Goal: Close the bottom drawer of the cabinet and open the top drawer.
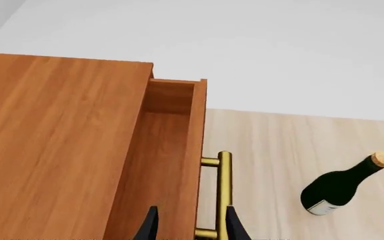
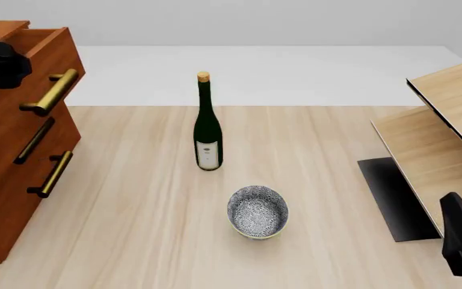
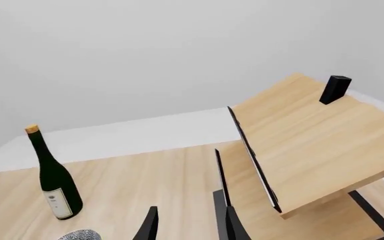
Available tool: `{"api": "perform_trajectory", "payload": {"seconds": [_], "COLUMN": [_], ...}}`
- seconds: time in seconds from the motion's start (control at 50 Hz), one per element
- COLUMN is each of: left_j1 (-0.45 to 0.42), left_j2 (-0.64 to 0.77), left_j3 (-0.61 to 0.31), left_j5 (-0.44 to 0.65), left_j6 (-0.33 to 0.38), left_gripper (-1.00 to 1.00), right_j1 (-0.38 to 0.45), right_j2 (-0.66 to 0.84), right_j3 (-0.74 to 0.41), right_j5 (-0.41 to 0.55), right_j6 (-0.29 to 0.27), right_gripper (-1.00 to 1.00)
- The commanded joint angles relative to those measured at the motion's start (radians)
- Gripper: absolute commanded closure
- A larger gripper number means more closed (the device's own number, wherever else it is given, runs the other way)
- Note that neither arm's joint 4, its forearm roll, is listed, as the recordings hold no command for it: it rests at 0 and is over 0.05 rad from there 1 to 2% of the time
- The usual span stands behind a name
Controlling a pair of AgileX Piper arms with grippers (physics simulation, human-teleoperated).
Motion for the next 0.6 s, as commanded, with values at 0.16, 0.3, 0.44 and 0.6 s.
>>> {"api": "perform_trajectory", "payload": {"seconds": [0.16,0.3,0.44,0.6], "left_j1": [0.009,0.013,0.014,0.01], "left_j2": [0.009,0.007,0.001,-0.003], "left_j3": [0.061,0.08,0.1,0.121], "left_j5": [-0.047,-0.057,-0.067,-0.077], "left_j6": [-0.019,-0.031,-0.037,-0.046], "left_gripper": [-1.0,-1.0,-1.0,-1.0], "right_j1": [-0.001,0.0,0.0,-0.001], "right_j2": [0.0,0.0,0.0,0.0], "right_j3": [0.0,0.0,0.0,0.0], "right_j5": [0.0,0.0,0.0,0.0], "right_j6": [-0.002,-0.001,-0.002,-0.002], "right_gripper": [-1.0,-1.0,-1.0,-1.0]}}
